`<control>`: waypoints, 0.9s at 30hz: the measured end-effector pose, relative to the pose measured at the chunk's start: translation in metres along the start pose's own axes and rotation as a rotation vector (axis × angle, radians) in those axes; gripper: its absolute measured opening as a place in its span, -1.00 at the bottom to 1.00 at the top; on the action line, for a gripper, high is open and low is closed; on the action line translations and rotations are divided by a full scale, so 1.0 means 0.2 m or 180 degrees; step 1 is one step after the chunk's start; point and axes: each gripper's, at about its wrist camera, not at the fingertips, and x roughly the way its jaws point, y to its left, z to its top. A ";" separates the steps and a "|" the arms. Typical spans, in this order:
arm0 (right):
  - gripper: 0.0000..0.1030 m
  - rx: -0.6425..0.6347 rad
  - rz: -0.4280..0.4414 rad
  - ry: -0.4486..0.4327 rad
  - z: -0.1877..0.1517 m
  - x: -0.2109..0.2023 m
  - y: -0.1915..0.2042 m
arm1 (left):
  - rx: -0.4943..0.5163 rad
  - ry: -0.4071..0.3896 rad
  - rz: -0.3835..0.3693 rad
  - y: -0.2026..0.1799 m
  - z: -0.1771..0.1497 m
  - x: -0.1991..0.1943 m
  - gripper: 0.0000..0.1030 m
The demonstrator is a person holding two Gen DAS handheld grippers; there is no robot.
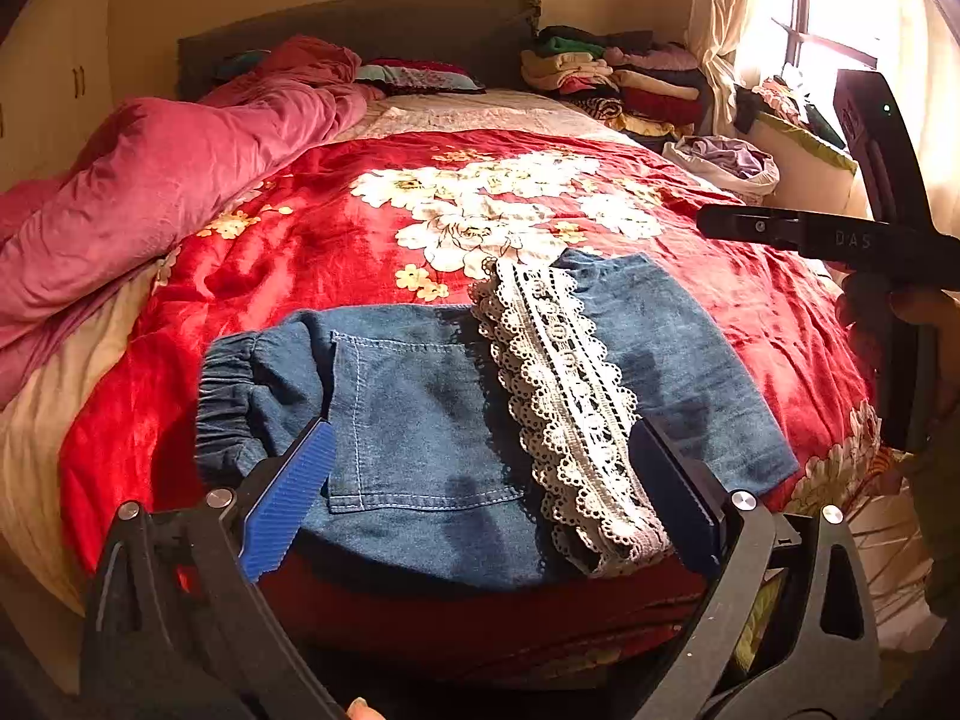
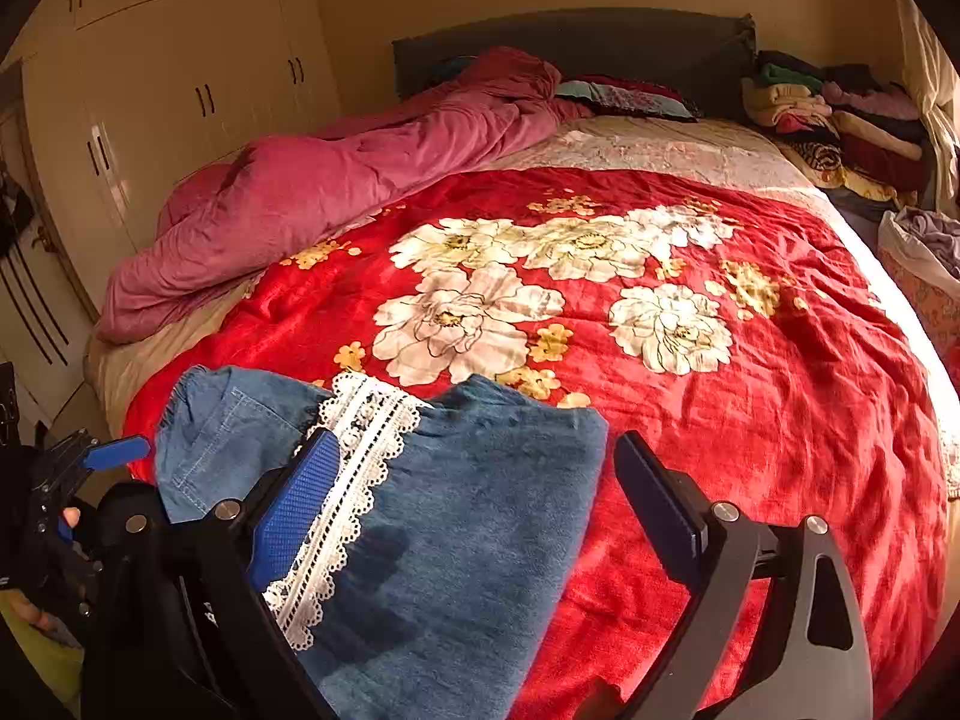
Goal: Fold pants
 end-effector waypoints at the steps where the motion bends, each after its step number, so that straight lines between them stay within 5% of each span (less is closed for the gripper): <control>1: 0.79 -0.0029 0.0017 -0.0013 0.01 0.00 0.02 | 0.0000 -0.0007 0.0016 0.01 0.00 -0.01 0.79; 27: 0.79 -0.0759 0.0391 0.0181 0.19 0.23 0.55 | -0.0450 0.0128 0.0199 0.31 -0.09 -0.04 0.81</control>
